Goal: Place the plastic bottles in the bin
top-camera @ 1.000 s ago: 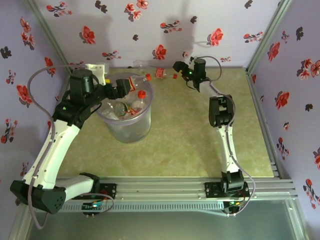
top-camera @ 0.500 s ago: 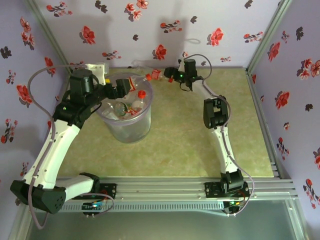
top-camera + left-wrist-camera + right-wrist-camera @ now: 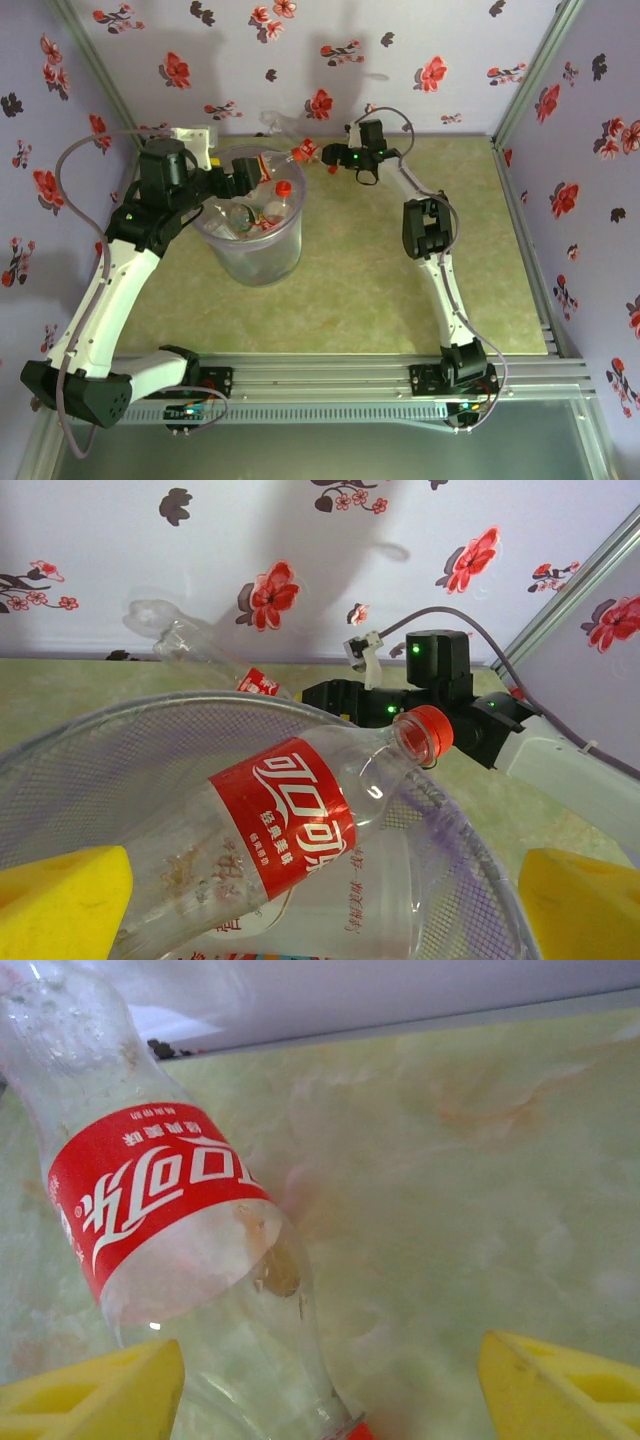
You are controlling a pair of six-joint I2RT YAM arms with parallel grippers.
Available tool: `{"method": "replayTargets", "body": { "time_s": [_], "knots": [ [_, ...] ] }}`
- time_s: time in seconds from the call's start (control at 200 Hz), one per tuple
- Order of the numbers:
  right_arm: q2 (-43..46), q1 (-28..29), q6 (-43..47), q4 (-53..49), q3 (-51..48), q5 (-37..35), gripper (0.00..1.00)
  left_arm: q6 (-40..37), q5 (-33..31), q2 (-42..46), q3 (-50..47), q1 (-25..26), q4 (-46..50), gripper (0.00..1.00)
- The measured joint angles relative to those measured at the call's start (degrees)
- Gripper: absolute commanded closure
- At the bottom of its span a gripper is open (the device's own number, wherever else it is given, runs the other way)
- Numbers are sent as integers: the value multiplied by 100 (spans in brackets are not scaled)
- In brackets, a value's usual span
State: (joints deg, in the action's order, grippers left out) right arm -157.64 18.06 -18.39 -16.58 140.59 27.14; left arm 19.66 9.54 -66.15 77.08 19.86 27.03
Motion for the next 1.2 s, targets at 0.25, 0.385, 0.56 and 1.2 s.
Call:
{"method": "replayTargets", "body": {
  "time_s": [0.25, 0.385, 0.56, 1.2],
  "knots": [
    [0, 236, 448, -431, 81, -181, 22, 20, 13, 0, 0, 0, -4, 1],
    [0, 339, 575, -651, 225, -267, 23, 42, 13, 0, 0, 0, -26, 1],
    [0, 407, 643, -691, 365, -251, 24, 59, 15, 0, 0, 0, -44, 1],
    [-181, 404, 422, -546, 616, 50, 32, 107, 59, 0, 0, 0, -46, 1]
  ]
}}
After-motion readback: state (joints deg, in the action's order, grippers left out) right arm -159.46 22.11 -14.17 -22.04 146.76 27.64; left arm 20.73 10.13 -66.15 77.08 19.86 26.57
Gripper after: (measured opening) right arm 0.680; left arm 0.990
